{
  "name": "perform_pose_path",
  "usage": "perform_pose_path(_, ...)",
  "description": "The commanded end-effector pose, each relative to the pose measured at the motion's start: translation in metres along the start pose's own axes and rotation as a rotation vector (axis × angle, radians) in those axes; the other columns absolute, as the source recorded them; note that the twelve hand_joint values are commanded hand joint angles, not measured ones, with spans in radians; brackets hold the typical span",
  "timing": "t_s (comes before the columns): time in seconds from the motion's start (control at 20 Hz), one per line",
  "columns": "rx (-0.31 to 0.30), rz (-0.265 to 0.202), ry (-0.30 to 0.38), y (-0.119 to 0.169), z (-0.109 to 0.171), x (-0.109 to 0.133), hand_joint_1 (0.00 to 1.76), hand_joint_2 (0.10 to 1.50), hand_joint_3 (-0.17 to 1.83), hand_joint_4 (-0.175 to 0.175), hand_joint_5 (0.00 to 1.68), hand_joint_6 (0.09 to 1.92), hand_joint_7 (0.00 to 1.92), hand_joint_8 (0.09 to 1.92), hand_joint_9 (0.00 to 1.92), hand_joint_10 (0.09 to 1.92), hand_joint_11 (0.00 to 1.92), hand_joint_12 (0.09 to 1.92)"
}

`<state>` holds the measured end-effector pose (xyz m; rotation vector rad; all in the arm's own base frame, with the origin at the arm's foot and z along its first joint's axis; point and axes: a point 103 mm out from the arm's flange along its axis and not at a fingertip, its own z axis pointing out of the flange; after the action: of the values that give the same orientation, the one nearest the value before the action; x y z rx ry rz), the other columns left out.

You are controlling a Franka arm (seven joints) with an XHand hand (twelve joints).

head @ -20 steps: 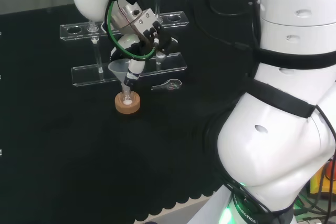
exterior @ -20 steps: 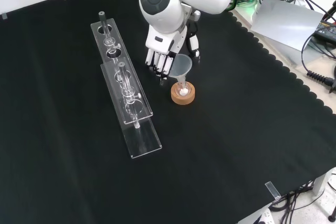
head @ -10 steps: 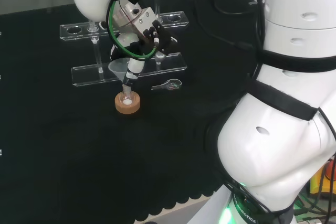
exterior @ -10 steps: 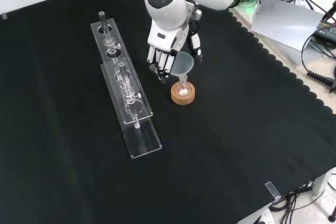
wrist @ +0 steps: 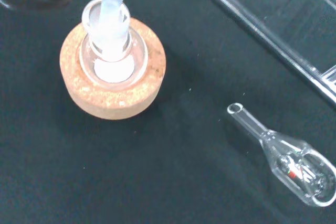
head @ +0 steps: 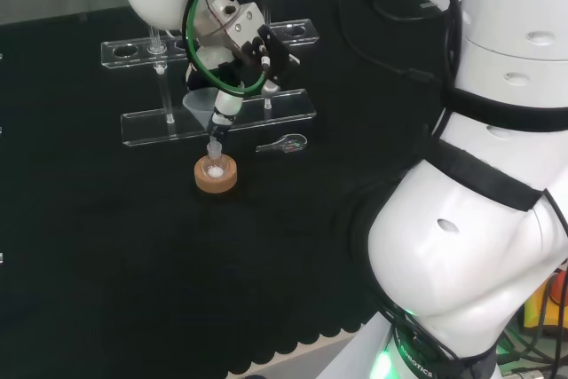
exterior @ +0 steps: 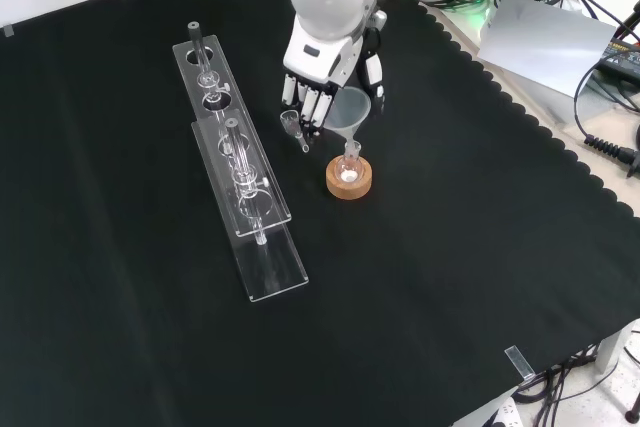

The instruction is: Remove the funnel from the round-bottom flask.

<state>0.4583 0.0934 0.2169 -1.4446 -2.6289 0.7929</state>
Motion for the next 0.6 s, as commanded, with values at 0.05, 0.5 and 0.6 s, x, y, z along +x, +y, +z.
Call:
perform_pose_path(0.05,-0.032,0.005,-0.009,-0.012,-0.018,-0.003,0.84,0.73,0.47,-0.064,0.61,0.57,0.84,0.71,1.26,0.31,0.87,1.02)
perform_pose_path(0.5,-0.077,0.022,-0.027,-0.032,-0.047,-0.005,0.83,0.72,0.48,-0.061,0.59,0.64,0.81,0.73,1.24,0.32,0.83,1.06)
perform_pose_path(0.6,-0.086,0.032,-0.029,-0.037,-0.054,-0.008,0.83,0.72,0.49,-0.061,0.58,0.64,0.8,0.73,1.24,0.32,0.82,1.06)
